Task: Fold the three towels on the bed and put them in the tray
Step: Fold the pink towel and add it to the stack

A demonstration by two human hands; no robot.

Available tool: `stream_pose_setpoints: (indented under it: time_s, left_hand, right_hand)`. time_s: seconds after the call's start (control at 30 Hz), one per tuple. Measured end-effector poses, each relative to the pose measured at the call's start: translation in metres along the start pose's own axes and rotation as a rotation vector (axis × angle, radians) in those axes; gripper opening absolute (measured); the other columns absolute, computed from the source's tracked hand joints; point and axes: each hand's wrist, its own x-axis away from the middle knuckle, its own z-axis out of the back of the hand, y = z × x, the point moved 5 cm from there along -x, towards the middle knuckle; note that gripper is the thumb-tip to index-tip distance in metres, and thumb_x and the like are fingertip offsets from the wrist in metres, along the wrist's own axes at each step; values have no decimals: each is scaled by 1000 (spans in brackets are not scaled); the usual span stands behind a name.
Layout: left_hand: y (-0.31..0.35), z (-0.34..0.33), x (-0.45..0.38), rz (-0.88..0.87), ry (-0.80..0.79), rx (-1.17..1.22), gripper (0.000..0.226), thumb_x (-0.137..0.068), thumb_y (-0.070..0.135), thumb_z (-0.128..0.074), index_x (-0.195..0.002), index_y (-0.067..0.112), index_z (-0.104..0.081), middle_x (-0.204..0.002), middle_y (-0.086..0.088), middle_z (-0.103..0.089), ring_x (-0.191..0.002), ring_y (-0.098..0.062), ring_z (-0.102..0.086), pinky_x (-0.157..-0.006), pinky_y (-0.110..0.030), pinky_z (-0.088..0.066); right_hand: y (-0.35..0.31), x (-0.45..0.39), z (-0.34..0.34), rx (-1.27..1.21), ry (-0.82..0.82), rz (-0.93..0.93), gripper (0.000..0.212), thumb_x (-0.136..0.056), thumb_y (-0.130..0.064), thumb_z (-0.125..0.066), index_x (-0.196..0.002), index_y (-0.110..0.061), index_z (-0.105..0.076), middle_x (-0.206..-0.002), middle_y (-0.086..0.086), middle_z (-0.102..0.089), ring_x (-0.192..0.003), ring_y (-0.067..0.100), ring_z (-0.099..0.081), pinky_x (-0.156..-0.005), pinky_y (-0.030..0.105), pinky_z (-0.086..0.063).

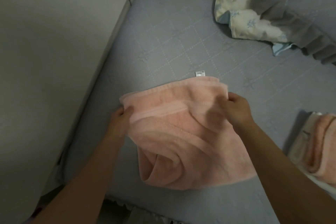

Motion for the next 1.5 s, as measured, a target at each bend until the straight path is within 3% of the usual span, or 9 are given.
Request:
stream_pose_setpoints:
  time_s: [0.23, 0.5, 0.6, 0.7, 0.9, 1.2, 1.3, 1.4, 1.5]
  left_hand:
    - [1, -17, 5, 121, -184, -27, 40, -91, 29, -62, -126, 10, -63, -123, -8, -68, -110, -27, -65, -101, -50, -49]
    - [93, -43, -7, -220, -184, 21, 16, -93, 10, -58, -88, 20, -70, -93, -5, -67, -81, -13, -61, -75, -30, -50]
    - [119, -64, -24, -300, -115, -85, 13, -91, 10, -59, -91, 19, -68, -82, 1, -59, -68, -5, -53, -64, -23, -42]
    - [97, -63, -14, -313, 76, -224, 18, -83, 9, -67, -101, 11, -64, -90, -1, -58, -83, -15, -54, -74, -25, -41]
    - [-24, -61, 67, -157, -190, -420, 24, -79, 17, -77, -89, 21, -56, -79, 10, -62, -71, -9, -60, -65, -27, -45]
    - [-52, 35, 110, -80, -2, -170, 13, -87, 17, -61, -78, 26, -57, -77, 0, -57, -68, -2, -57, -62, -19, -46]
    - [-90, 60, 137, 13, 70, -309, 13, -72, 31, -50, -78, 24, -59, -81, -6, -59, -82, -25, -56, -72, -36, -43]
    - [-127, 59, 151, 126, -140, -727, 18, -84, 27, -59, -89, 12, -65, -96, -15, -66, -94, -33, -62, -82, -41, -49]
    - [-118, 55, 145, 87, -72, -803, 8, -83, 15, -64, -91, 17, -63, -96, -9, -66, -92, -30, -62, -83, -40, -50]
  right_hand:
    - [36, -3, -8, 243, -170, -75, 32, -84, -31, -58, -68, -4, -60, -62, 6, -57, -62, 22, -53, -62, 35, -42]
    - [16, -26, 100, -72, 231, -51, 27, -82, -25, -60, -59, -13, -52, -59, 5, -40, -56, 16, -38, -52, 32, -31]
    - [13, -43, 107, -135, 183, -131, 31, -85, -42, -59, -84, -12, -65, -77, 10, -53, -66, 16, -50, -61, 34, -42]
    - [45, -25, 86, 52, -27, -222, 49, -98, -40, -49, -99, 6, -68, -89, 15, -64, -70, 22, -57, -64, 33, -45]
    - [153, 79, 58, 172, -18, -508, 47, -93, -37, -60, -107, 7, -62, -106, 25, -65, -103, 42, -63, -83, 43, -48]
    - [169, 145, 91, -199, 128, -331, 15, -85, -14, -61, -81, 0, -66, -79, 18, -64, -78, 22, -55, -72, 37, -42]
    - [182, 161, 77, 130, -127, -350, 16, -89, -17, -63, -82, -4, -69, -90, 21, -70, -78, 25, -59, -74, 42, -46]
    - [203, 181, 53, 484, -489, -385, 26, -96, -32, -56, -110, -12, -64, -106, 7, -67, -89, 21, -56, -75, 31, -40]
    - [193, 179, 51, 495, -396, -320, 18, -94, -32, -56, -103, -16, -59, -102, 5, -66, -82, 18, -56, -74, 30, -41]
